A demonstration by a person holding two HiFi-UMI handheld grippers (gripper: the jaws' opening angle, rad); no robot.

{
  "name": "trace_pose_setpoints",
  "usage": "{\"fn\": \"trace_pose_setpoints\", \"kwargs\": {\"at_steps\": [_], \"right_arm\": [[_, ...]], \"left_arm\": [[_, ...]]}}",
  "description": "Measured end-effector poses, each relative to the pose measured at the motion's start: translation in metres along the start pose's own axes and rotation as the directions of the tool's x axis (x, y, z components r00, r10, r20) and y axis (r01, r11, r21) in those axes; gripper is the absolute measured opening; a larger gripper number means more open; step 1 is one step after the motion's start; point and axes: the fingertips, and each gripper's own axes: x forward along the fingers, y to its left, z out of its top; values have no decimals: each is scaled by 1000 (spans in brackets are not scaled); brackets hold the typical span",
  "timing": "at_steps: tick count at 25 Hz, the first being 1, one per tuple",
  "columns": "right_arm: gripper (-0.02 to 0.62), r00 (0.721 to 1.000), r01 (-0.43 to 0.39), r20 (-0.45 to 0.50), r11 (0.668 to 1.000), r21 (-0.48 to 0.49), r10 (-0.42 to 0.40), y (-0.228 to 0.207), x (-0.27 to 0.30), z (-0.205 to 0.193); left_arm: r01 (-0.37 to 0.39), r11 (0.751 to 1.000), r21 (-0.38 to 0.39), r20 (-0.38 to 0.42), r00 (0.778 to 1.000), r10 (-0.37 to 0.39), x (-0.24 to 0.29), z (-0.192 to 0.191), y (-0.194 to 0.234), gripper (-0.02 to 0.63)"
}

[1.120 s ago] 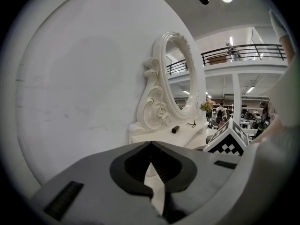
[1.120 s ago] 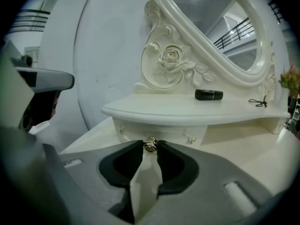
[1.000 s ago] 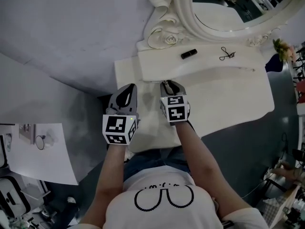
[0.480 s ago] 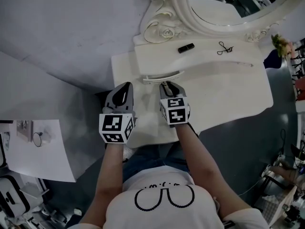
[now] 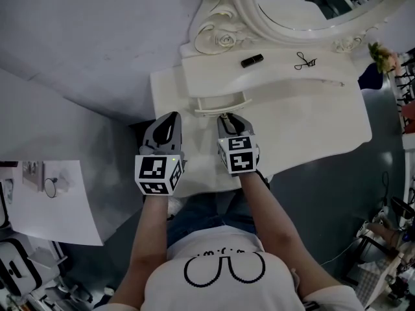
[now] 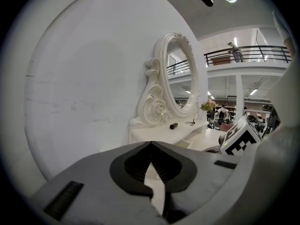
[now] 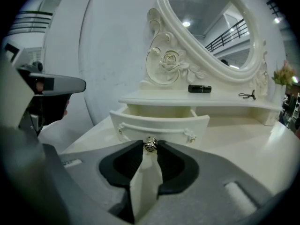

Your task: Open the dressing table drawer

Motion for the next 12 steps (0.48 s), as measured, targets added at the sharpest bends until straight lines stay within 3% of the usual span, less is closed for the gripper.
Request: {"fn": "trace_pose_setpoints", "kwargs": {"at_steps": [12], "right_arm": [[98,1000,-1,-19,1000,6,1,3,-17,-13]], "left_arm": [[32,999,0,-19,999,-32,6,-11,-12,-2]]}}
